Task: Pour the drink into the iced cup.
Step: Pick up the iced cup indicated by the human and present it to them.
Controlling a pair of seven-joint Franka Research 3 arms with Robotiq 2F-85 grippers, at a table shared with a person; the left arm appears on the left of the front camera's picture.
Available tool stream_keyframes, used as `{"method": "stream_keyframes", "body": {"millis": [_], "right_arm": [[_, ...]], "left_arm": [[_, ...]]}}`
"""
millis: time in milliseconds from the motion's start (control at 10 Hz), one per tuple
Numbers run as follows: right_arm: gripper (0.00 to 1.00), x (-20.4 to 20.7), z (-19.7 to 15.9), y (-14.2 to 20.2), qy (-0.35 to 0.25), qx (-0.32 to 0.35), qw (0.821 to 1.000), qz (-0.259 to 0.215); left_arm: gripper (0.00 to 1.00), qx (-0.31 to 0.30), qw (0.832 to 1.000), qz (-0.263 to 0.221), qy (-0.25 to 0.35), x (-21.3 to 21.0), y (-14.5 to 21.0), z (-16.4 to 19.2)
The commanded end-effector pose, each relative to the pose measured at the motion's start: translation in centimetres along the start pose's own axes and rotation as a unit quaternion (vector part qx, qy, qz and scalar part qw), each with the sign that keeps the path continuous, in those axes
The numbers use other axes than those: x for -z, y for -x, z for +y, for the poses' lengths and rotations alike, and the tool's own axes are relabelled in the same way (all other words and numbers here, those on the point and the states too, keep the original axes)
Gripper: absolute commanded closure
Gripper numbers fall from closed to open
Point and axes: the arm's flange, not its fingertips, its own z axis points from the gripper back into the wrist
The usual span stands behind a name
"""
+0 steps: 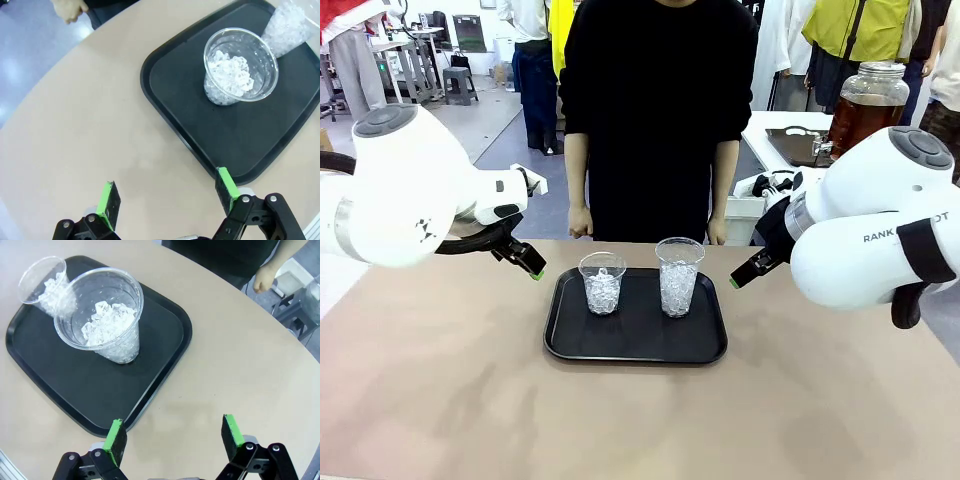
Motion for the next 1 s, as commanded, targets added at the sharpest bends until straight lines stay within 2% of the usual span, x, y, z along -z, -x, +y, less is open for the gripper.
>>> {"method": "stream_keyframes", "body": {"millis": [0,300,500,900], "right_arm": [[0.00,-0.1,-0.1,0.0,0.000,0.001,1.000,-0.001],[0.00,0.0,0.0,0.0,0.000,0.000,1.000,0.000],[0.00,-2.5,-1.1,-1.1,-0.041,0.024,0.999,-0.020],[0.00,-7.5,-3.9,-2.3,-0.121,0.086,0.987,-0.054]], "left_arm": [[0.00,0.000,1.000,-0.003,-0.002,-0.3,-0.1,0.1],[0.00,0.000,1.000,0.000,0.000,0.0,0.0,0.0],[0.00,-0.001,1.000,-0.007,0.018,-2.0,-1.1,-0.3],[0.00,-0.048,0.994,-0.038,0.096,-7.0,-3.9,1.0]]}}
